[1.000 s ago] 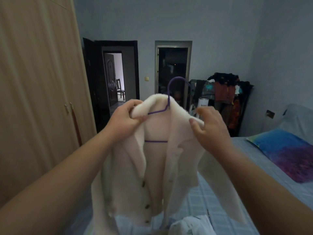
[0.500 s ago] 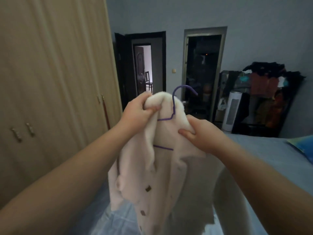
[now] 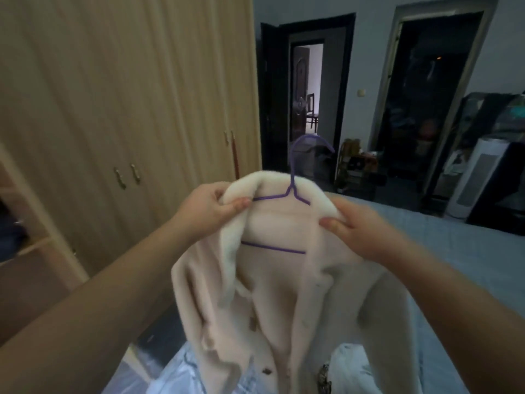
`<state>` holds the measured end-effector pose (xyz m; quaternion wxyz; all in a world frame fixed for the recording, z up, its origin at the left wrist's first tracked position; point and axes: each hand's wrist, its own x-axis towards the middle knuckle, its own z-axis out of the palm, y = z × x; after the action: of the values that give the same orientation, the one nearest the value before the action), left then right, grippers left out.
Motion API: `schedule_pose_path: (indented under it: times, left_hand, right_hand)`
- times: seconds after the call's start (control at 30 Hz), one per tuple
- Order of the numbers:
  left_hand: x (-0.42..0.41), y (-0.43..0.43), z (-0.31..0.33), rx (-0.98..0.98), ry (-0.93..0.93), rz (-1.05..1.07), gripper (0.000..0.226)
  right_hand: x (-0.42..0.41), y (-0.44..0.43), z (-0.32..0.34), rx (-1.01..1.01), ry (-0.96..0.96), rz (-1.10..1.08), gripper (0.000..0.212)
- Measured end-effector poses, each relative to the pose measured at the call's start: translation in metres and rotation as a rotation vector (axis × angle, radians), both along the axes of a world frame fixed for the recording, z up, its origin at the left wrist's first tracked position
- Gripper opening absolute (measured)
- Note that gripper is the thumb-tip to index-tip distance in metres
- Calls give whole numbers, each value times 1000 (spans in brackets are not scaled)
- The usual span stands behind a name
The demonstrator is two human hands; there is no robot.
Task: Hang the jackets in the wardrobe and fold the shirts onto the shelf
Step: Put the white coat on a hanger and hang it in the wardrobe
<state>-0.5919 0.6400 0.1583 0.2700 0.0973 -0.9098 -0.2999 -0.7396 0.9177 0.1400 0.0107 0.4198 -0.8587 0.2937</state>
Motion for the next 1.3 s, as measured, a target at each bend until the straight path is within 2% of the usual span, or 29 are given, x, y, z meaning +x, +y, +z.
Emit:
schedule_pose_path:
  times: [0.07, 0.2, 0.3, 0.37, 0.43, 0.5, 0.63, 0.7, 0.77, 0.83, 0.9, 1.0, 1.1, 1.13, 1.23, 1.3]
  left_hand:
    - [26, -13, 5, -8, 17, 47, 40]
    - [86, -34, 12, -110, 5, 114, 66]
    - [145, -54, 18, -165, 39, 144, 65]
    - [193, -73, 23, -222, 81, 168, 63]
    - [247, -100, 28, -283, 122, 222, 60]
    - [305, -126, 28, -403, 170, 383, 55]
    - [411, -153, 18, -627, 166, 729, 47]
    - [452, -164, 19, -552, 201, 896, 37]
    - [484, -176, 27, -316, 250, 1025, 33]
    - [510, -186, 33, -184, 309, 1071, 34]
    - [537, -198, 35, -105, 317, 1028, 34]
    - [587, -218, 21, -168, 114, 938, 39]
    - [635, -230, 6, -360, -181, 918, 78]
    - [647, -235, 6, -370, -245, 893, 87]
    - [671, -255, 15, -135, -324, 743, 102]
    - [680, -272, 21, -75, -413, 699, 106]
  right_hand:
    - [14, -9, 2, 38, -13, 22, 22]
    - [59, -41, 5, -40, -61, 89, 7]
    - [106, -78, 12, -120, -4, 118, 5]
    - [146, -112, 21, -145, 39, 178, 13]
    - [191, -149, 35, -180, 79, 243, 29]
    - [235, -187, 51, -221, 136, 284, 42]
    - [314, -262, 72, -262, 221, 367, 48]
    - [355, -297, 76, -237, 188, 469, 56]
    - [391, -330, 76, -190, 158, 568, 56]
    - [419, -359, 76, -173, 154, 610, 53]
    - [436, -387, 74, -202, 114, 637, 55]
    - [449, -426, 65, -247, 1, 675, 40]
    - [460, -463, 56, -281, -111, 733, 27]
    - [464, -475, 55, -267, -131, 765, 24]
    - [469, -515, 52, -228, -175, 884, 20]
    - [465, -541, 49, -257, -217, 932, 26]
